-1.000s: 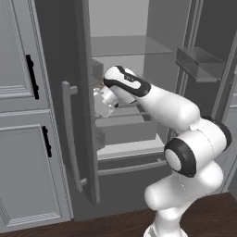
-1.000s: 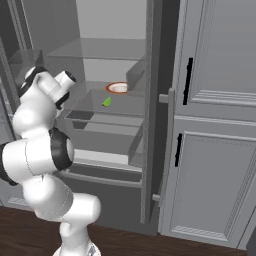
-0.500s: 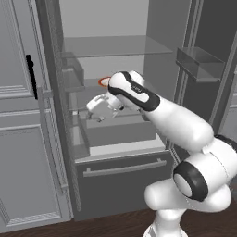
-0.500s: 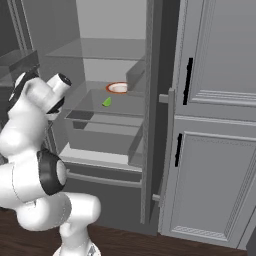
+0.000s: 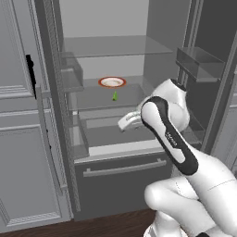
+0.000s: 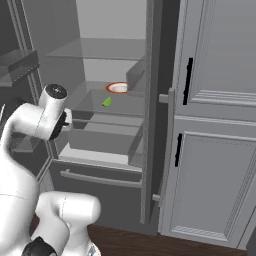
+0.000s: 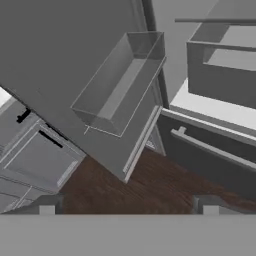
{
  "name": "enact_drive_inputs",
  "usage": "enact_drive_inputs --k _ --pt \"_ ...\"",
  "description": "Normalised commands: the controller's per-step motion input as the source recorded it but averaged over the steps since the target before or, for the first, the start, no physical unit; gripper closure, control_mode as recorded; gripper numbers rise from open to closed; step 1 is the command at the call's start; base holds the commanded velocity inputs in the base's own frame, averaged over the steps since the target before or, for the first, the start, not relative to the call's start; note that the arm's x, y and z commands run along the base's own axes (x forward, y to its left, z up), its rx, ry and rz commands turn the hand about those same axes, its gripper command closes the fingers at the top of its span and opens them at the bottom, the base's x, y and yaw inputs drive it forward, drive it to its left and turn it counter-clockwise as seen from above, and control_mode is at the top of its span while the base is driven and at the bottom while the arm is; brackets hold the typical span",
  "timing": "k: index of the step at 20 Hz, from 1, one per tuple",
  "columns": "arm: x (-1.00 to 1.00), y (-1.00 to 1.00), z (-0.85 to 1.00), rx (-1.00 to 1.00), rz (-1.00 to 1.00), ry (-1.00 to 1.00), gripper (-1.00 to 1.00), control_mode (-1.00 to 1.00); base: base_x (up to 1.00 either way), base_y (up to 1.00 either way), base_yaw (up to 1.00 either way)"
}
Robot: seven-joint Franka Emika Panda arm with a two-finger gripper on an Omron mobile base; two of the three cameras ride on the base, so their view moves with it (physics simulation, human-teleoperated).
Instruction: Grab a lemon wedge from the fridge and one ice cube from the ice bowl, and put them in the glass of lemonade.
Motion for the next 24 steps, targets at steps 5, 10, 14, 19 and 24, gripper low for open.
enact_drive_inputs --k 5,10,14,19,24 --pt "-0.40 -1.00 0.04 -0.25 -0.48 0.10 -1.00 -1.00 0.00 0.00 0.00" --pt "-0.04 -0.70 0.00 -0.06 -0.30 0.05 -1.00 -1.00 0.00 0.00 0.00" --pt "0.00 -0.01 0.00 0.00 0.00 0.00 -1.00 -1.00 0.00 0.00 0.00" --pt "0.00 0.21 0.00 0.00 0.00 0.00 -1.00 -1.00 0.00 0.00 0.00" --pt "0.00 0.72 0.00 0.00 0.00 -0.03 -1.00 -1.00 0.00 0.00 0.00"
